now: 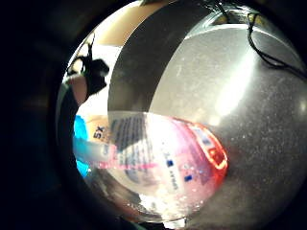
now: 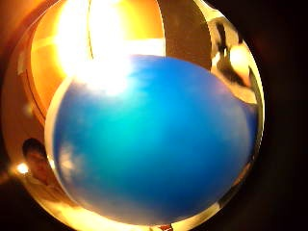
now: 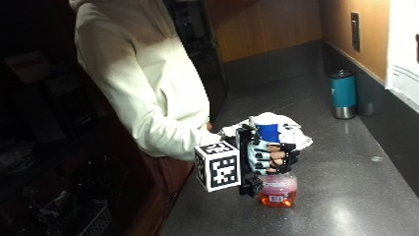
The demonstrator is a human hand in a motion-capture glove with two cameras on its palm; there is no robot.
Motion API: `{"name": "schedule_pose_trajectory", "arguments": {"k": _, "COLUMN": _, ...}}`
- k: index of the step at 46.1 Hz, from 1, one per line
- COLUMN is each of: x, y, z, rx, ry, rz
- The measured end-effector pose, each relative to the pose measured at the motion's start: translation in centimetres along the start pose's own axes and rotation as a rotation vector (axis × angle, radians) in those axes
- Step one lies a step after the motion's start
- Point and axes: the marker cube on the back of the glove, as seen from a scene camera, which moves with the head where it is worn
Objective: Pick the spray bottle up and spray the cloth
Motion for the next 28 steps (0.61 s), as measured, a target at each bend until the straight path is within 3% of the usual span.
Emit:
{"name": "schedule_pose_trajectory", "arguments": {"k": 19, "x": -0.7, "y": -2.0, "z": 1.7, "rx": 0.077, "ry": 0.068, "rz": 0.006}}
{"name": "schedule_pose_trajectory", "arguments": {"k": 28, "x": -1.4, "y": -2.0, "z": 2.7, "rx": 0.007, "ry": 0.119, "rz": -0.048}}
